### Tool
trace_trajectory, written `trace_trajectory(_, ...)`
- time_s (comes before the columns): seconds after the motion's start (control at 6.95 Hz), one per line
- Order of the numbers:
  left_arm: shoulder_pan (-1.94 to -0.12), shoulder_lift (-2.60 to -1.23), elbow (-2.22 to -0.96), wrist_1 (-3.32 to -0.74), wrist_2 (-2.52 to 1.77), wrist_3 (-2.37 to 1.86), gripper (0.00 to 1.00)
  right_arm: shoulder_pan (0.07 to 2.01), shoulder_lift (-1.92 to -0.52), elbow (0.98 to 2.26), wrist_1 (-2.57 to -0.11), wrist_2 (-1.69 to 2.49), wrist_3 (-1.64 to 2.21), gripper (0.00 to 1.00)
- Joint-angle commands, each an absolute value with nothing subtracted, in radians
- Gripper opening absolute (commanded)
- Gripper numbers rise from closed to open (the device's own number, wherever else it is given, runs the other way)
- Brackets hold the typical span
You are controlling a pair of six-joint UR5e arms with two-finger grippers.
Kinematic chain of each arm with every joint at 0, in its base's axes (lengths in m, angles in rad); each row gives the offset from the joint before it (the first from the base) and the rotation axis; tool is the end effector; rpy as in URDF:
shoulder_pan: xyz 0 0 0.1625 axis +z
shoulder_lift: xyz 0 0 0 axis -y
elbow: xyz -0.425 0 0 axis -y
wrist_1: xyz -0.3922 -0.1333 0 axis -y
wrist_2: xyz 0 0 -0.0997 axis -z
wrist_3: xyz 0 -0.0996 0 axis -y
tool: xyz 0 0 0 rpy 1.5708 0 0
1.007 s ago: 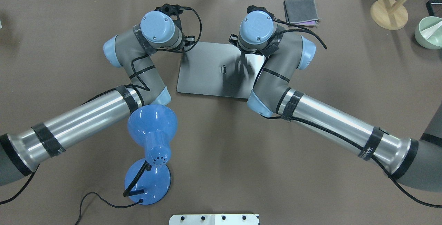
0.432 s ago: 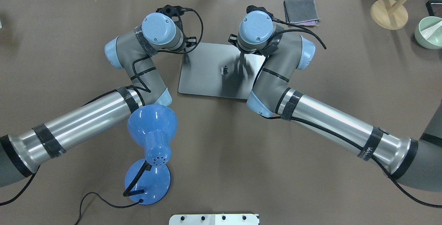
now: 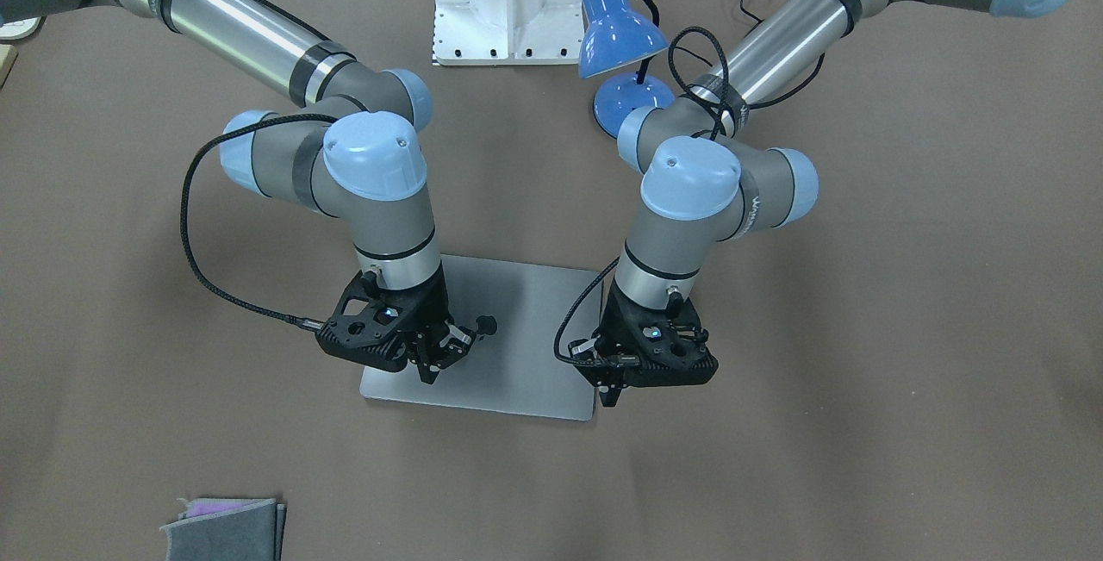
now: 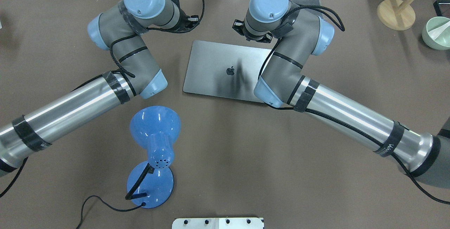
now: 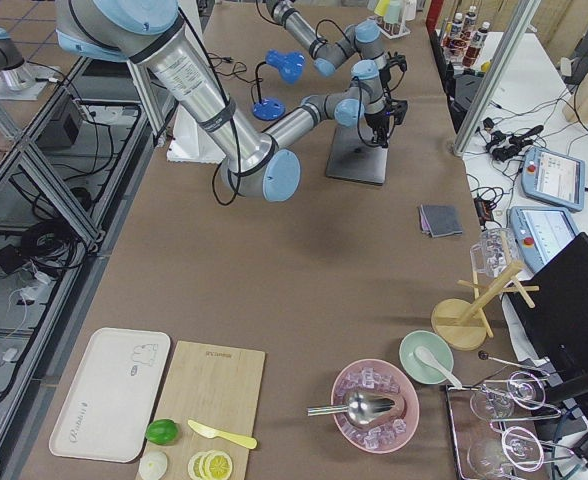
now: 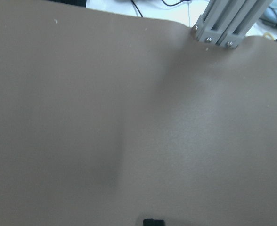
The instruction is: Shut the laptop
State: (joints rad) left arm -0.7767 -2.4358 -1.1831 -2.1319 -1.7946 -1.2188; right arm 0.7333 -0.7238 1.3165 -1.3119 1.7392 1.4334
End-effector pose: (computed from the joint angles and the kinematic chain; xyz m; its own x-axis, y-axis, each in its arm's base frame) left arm 0.4970 -0.6443 0.2214 0.5284 -0.0480 -0.8476 0.3887 0.9013 0.1913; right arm -0.5039 -0.6109 0.2145 0.5624 0.3249 0.7604 -0.4938 0.8696 -0.0063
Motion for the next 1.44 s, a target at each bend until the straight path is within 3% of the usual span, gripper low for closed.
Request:
trace_trajectory(0.0,-0.811,-2.326,-1.445,-1.952,-1.914,-1.216,0.0,0.762,-0.84,1.583,-1.474,1.813,1.309,0.0)
trace_trajectory(0.14,-0.837,-2.248,-1.582,-1.874,-1.969,-1.156,0.0,0.791,-0.889,1.673,-1.517,1.871,1.252,0.0)
trace_trajectory(0.29,-0.86,-2.171,-1.726,-1.755,-1.992,-1.041,0.0,0.81,-0.925,1.739,-1.566,1.896,1.226,0.28)
trace_trajectory(0.43,-0.88,-2.108,-1.844,-1.658,-1.994,-0.946,0.58,0.824,-0.961,1.803,-1.607,1.898,1.182,0.99)
trace_trajectory(0.58,-0.885,-2.041,-1.909,-1.637,-1.994,-0.921,0.98,0.842,-1.02,1.886,-1.65,1.902,1.102,1.0)
trace_trajectory(1.01,-1.059,-1.863,-1.933,-1.635,-2.116,-0.647,0.99,0.951,-1.205,2.033,-1.709,2.029,0.886,1.0)
trace_trajectory(1.29,-1.245,-1.711,-1.921,-1.634,-2.222,-0.331,0.99,1.055,-1.343,2.059,-1.704,2.13,0.691,1.0)
